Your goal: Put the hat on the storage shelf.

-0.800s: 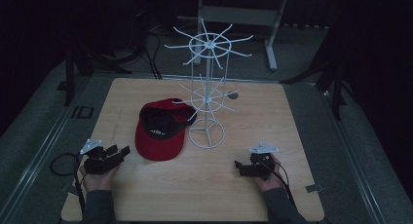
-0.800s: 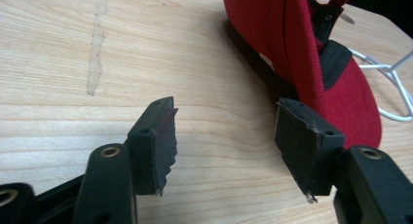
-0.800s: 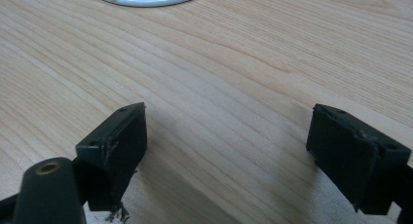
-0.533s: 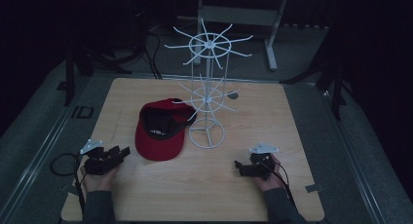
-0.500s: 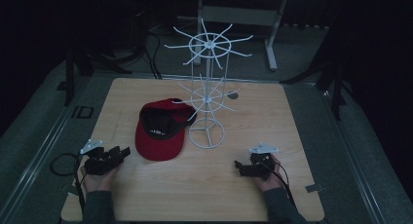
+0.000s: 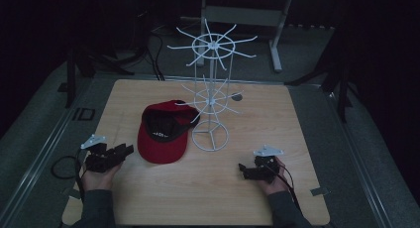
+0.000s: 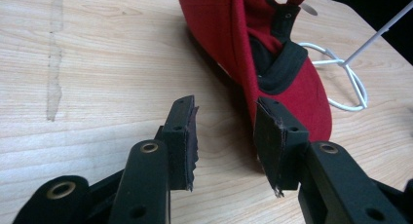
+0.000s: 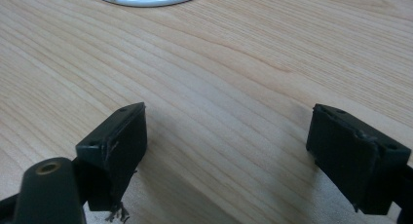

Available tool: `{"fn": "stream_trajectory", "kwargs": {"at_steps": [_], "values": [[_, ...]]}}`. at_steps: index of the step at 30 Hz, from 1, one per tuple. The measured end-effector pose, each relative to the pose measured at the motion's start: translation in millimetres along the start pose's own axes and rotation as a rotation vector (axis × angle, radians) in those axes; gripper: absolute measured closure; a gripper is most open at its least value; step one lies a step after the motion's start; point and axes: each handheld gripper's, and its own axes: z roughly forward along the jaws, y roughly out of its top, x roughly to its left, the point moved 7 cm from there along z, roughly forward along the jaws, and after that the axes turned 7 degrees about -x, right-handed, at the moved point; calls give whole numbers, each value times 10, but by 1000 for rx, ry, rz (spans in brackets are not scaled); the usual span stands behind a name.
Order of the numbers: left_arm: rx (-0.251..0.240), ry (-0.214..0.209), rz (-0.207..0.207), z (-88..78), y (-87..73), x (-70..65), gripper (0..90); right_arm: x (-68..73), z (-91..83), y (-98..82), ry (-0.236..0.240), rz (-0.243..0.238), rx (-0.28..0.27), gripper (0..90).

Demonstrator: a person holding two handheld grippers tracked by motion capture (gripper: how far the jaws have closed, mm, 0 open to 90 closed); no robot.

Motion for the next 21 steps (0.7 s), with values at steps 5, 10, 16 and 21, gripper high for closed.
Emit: {"fn": "stream_trajectory", "kwargs": {"at_steps": [5, 10, 16, 21], "values": [[2, -22, 1, 23, 20, -48, 595, 0, 0, 0, 0, 1, 1, 148], [40, -41, 5, 129, 15, -113, 590, 0, -1, -1, 0, 0, 1, 147], [73, -53, 15, 237, 3, -160, 595, 0, -1, -1, 0, 0, 1, 147], [95, -44, 20, 332, -16, -160, 596, 0, -1, -1, 0, 0, 1, 147]]}}
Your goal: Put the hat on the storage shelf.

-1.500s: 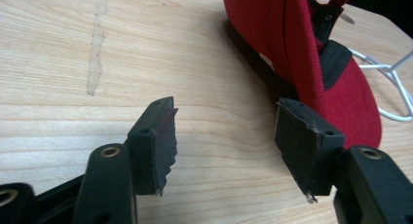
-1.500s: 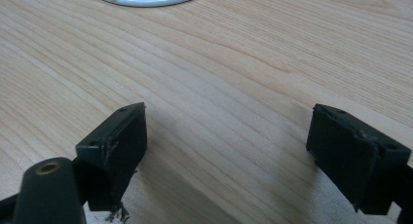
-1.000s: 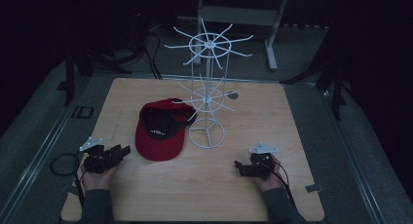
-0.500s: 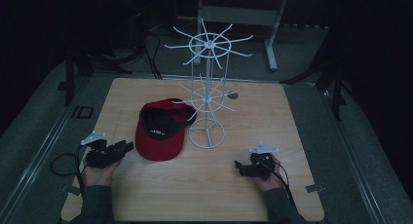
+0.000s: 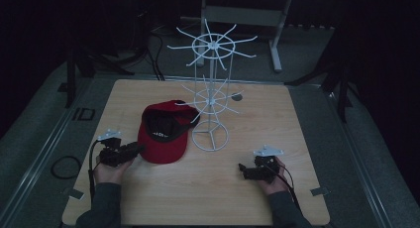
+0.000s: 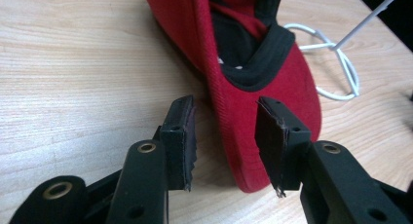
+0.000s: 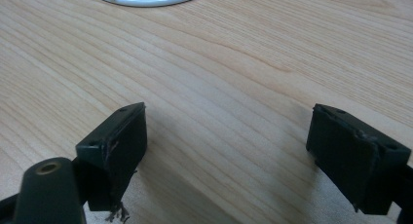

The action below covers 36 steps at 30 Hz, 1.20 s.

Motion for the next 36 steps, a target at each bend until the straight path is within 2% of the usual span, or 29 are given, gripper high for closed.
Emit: {"fn": "stream_trajectory", "kwargs": {"at_steps": [4, 12, 14, 15, 18, 22, 29, 36], "values": [[26, 13, 8, 81, -28, 8, 585, 0, 0, 0, 0, 0, 0, 147], [61, 6, -10, 202, -77, 15, 545, 0, 0, 0, 0, 0, 0, 148], [68, -8, -14, 234, -92, 1, 539, 0, 0, 0, 0, 0, 0, 147], [77, -18, 1, 254, -108, -15, 576, 0, 0, 0, 0, 0, 0, 147], [85, -23, 12, 279, -126, -36, 604, 0, 0, 0, 0, 1, 0, 147], [109, -39, 15, 335, -163, -58, 628, 0, 0, 0, 0, 0, 0, 147], [124, -65, -3, 418, -197, -112, 638, 0, 0, 0, 0, 0, 0, 147], [142, -98, 2, 462, -213, -171, 662, 0, 0, 0, 0, 0, 0, 147]]}}
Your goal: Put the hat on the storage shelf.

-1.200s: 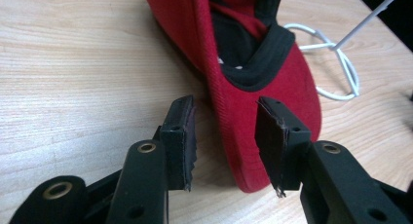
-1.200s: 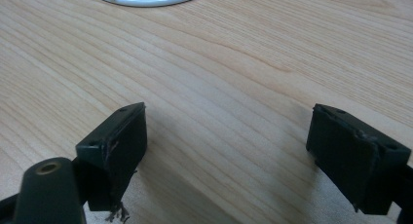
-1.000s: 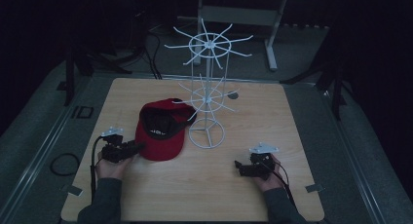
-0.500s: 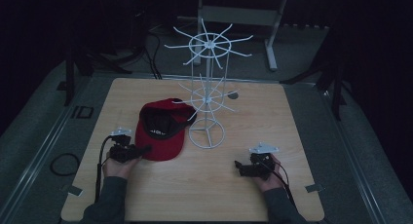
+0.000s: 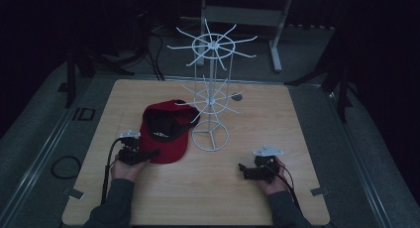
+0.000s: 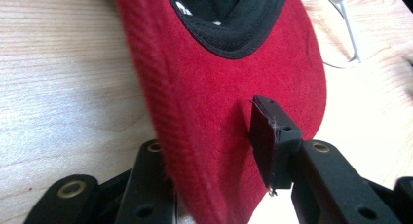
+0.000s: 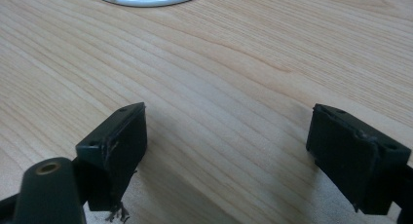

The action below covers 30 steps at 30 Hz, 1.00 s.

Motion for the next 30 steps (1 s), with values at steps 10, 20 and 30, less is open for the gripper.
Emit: {"fn": "stream_trajectory", "kwargs": {"at_steps": [10, 20, 30], "values": [[-31, -45, 44, -71, 43, -160, 794, 0, 0, 0, 0, 0, 0, 148], [-36, -17, 47, -106, 51, -187, 818, 0, 0, 0, 0, 0, 0, 147], [-7, -39, 80, -219, 14, -226, 830, 0, 0, 0, 0, 0, 0, 147]]}}
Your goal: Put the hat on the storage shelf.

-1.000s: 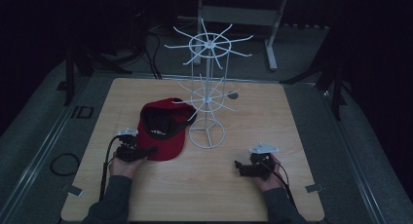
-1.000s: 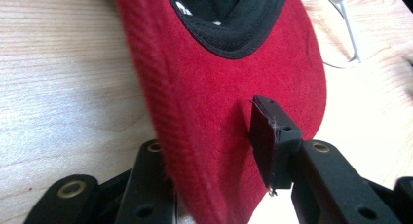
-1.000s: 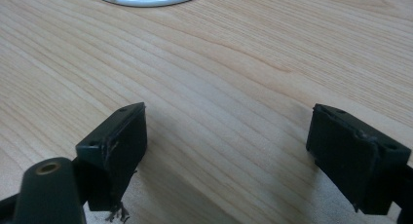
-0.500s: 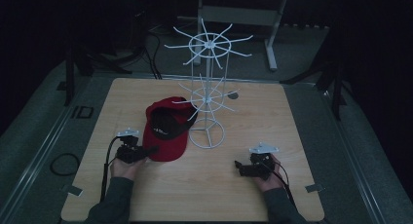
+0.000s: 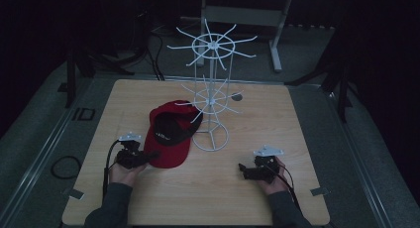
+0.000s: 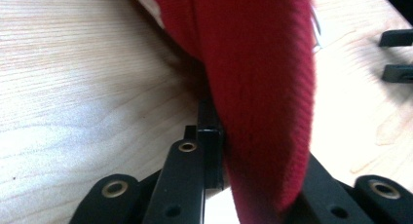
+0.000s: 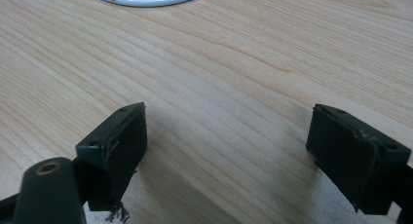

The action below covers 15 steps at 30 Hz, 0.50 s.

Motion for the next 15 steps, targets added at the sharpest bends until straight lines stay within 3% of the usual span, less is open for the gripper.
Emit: {"fn": "stream_trajectory", "kwargs": {"at_steps": [2, 8, 15], "values": [[-20, -13, -11, -33, 15, 6, 841, 0, 0, 0, 0, 0, 0, 148], [-52, 27, -6, -81, 48, 32, 856, 0, 0, 0, -1, 0, 0, 147], [-128, 38, -78, -183, 136, 121, 855, 0, 0, 0, 0, 0, 0, 147]]}}
